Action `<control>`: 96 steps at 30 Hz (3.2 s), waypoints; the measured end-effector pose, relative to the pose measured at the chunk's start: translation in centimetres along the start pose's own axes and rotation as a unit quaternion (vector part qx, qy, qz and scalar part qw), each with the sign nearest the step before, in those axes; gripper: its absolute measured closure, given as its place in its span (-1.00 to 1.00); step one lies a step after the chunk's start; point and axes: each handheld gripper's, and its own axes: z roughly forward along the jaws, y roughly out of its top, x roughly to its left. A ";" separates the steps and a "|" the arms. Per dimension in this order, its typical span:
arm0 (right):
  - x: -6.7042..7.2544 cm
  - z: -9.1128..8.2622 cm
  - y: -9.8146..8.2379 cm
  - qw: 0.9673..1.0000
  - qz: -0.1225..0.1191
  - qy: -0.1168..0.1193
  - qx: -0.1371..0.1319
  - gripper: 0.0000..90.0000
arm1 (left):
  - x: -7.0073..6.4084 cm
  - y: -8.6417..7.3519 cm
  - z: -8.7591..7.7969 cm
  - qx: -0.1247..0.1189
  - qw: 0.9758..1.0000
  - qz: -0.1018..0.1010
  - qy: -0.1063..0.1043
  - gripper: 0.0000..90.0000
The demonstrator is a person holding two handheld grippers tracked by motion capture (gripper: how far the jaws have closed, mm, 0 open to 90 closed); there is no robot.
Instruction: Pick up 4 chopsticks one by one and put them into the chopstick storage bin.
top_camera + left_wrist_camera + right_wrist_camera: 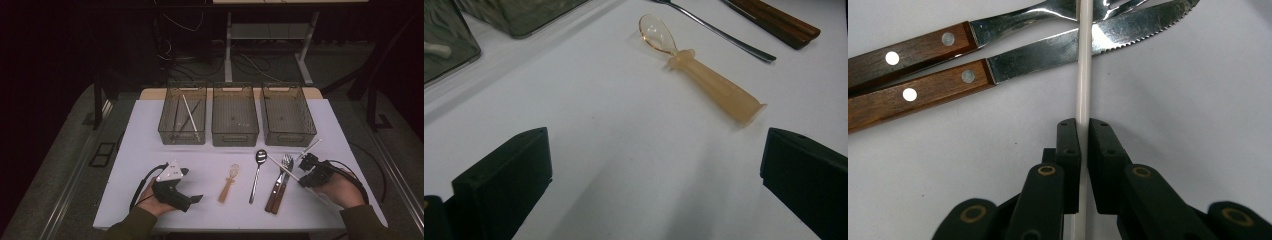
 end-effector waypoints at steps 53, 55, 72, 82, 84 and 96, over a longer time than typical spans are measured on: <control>-1.4 -3.2 -0.2 0.941 0.030 0.120 -0.316 0.88 | 0.5 0.0 -0.5 -0.022 1.000 -0.017 -0.003 -1.00; -1.2 -3.2 0.1 0.938 0.029 0.124 -0.323 0.88 | 0.5 0.0 -0.4 -0.019 1.000 -0.016 -0.001 -1.00; 0.1 -3.5 3.3 0.923 0.036 0.140 -0.356 0.88 | 0.4 0.0 -0.4 -0.018 1.000 -0.015 0.001 -1.00; 1.4 -3.5 6.2 0.915 0.023 0.142 -0.376 0.88 | 0.4 0.0 -0.4 -0.018 1.000 -0.015 0.001 -1.00; 1.7 -3.5 6.9 0.914 0.019 0.143 -0.380 0.88 | 0.4 0.0 -0.4 -0.018 1.000 -0.016 0.001 -1.00; 3.2 -3.4 11.5 0.905 0.010 0.149 -0.398 0.88 | 0.5 0.0 -0.5 -0.022 1.000 -0.017 0.000 -1.00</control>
